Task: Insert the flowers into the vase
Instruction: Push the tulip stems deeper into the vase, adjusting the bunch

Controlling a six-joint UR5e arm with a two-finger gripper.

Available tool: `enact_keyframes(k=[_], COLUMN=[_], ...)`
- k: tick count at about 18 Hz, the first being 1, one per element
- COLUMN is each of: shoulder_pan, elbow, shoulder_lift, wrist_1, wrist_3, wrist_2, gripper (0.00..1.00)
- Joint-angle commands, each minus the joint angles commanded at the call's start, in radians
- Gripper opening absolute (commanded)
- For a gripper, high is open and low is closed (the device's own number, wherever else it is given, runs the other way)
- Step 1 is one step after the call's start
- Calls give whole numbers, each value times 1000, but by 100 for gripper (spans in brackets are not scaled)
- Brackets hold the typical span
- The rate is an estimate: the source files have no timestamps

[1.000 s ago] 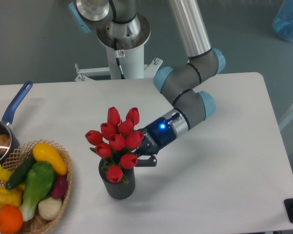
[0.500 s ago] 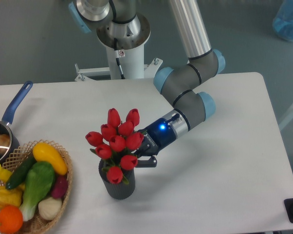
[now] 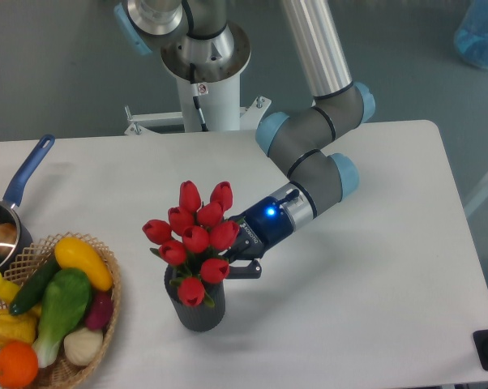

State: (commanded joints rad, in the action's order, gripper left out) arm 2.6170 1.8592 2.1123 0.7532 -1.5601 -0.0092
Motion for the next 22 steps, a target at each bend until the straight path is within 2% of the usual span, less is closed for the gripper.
enact_keyframes(k=[3,10,15,22], shoulder_pan=[0,2,2,2], elbow=[0,2,2,3], shoulder_lift=[0,0,0,0], wrist_1=[2,2,0,0], wrist_3=[-15,-20,-20,-28], wrist_2=[0,0,0,0], gripper=[26,28,34,37])
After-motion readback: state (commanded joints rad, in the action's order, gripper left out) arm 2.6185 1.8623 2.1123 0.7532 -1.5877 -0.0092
